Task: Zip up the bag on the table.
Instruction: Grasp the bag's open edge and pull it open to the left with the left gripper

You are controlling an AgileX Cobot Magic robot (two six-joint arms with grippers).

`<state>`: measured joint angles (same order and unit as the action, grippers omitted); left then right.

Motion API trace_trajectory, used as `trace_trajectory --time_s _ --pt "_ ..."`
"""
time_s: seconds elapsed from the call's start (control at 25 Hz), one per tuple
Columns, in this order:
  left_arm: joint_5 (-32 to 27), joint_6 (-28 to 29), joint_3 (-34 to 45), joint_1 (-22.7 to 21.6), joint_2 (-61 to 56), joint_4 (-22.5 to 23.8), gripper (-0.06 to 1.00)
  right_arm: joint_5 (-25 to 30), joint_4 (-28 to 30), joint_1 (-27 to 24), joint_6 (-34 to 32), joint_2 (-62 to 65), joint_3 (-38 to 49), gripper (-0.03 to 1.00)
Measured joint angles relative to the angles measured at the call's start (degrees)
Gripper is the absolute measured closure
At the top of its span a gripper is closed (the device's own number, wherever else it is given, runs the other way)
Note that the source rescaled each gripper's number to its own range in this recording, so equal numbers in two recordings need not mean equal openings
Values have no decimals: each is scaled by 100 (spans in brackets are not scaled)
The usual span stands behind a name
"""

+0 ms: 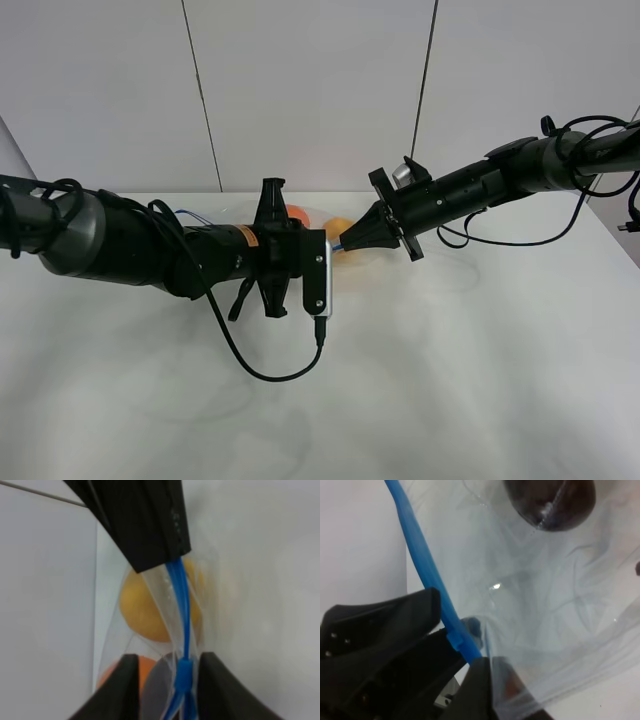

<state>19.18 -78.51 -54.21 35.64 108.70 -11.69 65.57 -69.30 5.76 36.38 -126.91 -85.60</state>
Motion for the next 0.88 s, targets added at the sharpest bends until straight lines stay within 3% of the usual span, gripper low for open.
trace_trajectory --time_s 0.08,0.16,0.64,0.88 --pt "-26 0 0 0 0 0 86 -5 0 0 0 0 0 97" --pt "-48 5 0 0 0 4 93 -5 -5 0 -5 0 -7 97" --pt "-48 5 0 0 0 4 94 -9 -5 0 -16 0 -18 97" --pt "-19 -110 13 -285 0 117 94 -51 -109 5 -21 0 -18 97"
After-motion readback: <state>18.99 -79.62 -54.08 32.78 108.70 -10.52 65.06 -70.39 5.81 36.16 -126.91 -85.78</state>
